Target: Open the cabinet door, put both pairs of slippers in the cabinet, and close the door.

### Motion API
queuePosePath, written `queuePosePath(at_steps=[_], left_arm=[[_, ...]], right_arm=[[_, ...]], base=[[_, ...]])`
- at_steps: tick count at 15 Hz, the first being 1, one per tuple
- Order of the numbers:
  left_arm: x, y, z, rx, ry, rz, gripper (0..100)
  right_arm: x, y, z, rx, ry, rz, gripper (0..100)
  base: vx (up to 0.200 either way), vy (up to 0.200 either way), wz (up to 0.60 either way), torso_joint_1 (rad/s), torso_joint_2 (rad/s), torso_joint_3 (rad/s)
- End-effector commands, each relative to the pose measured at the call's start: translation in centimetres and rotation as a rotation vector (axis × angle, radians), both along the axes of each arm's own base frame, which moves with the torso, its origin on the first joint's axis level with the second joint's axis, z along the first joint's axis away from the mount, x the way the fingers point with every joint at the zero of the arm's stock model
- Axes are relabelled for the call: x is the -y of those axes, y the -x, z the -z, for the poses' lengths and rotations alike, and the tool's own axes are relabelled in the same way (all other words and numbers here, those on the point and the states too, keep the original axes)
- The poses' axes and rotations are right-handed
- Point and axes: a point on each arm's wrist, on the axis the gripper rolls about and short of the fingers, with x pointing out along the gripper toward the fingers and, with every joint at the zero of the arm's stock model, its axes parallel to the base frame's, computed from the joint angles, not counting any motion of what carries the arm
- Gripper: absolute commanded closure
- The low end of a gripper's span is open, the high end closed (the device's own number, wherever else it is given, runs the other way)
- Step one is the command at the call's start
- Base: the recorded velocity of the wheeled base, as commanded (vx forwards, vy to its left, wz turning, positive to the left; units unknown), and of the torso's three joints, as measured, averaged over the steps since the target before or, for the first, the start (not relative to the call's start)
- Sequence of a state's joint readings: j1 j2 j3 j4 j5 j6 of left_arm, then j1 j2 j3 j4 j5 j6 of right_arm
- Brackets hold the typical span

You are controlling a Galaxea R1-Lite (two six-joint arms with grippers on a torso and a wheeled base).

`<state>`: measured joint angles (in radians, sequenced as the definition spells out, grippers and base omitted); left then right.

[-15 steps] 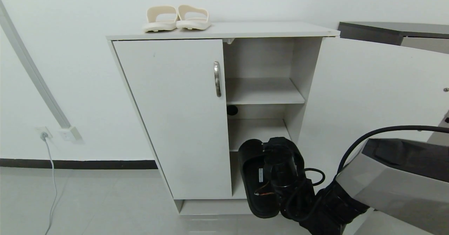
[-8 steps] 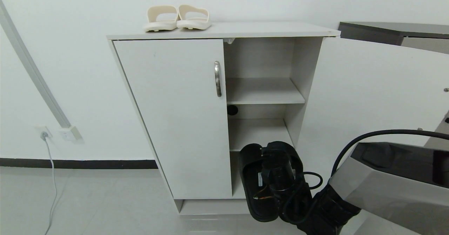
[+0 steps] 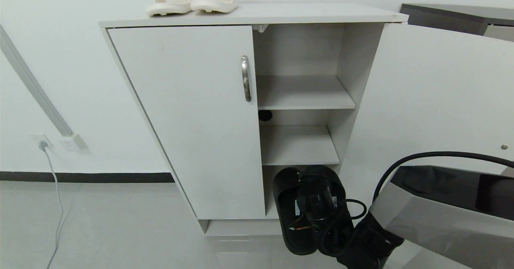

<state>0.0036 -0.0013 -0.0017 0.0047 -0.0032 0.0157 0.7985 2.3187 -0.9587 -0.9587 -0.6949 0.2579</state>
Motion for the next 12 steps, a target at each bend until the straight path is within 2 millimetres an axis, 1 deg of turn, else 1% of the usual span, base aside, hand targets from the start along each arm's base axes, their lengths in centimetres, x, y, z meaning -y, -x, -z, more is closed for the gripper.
queuePosePath(at_steps=[1, 3, 5, 6, 8, 12], left_arm=[[0.0, 0.0, 0.0, -0.001, 0.000, -0.001, 100], [0.0, 0.0, 0.0, -0.001, 0.002, -0.003, 100], [0.0, 0.0, 0.0, -0.001, 0.005, -0.003, 100], [0.0, 0.0, 0.0, -0.001, 0.003, -0.003, 100], [0.0, 0.0, 0.0, -0.001, 0.003, -0.003, 100], [0.0, 0.0, 0.0, -0.001, 0.005, -0.004, 100]], right_arm=[[0.0, -0.1, 0.3, -0.004, 0.004, 0.001, 100], [-0.2, -0.3, 0.7, 0.003, -0.002, 0.007, 100], [-0.2, -1.2, 1.8, 0.067, -0.038, 0.028, 100], [-0.3, -1.3, 1.6, 0.108, -0.051, 0.023, 100], [0.0, -1.9, 1.5, 0.149, -0.051, 0.040, 100], [0.3, -2.1, 1.6, 0.149, -0.049, 0.048, 100]], base=[[0.000, 0.000, 0.00, -0.002, 0.00, -0.198], [0.000, 0.000, 0.00, 0.002, 0.00, -0.203], [0.000, 0.000, 0.00, 0.005, 0.00, -0.125], [0.000, 0.000, 0.00, 0.002, 0.00, -0.051], [0.000, 0.000, 0.00, 0.000, 0.00, 0.000], [0.000, 0.000, 0.00, 0.000, 0.00, 0.000]])
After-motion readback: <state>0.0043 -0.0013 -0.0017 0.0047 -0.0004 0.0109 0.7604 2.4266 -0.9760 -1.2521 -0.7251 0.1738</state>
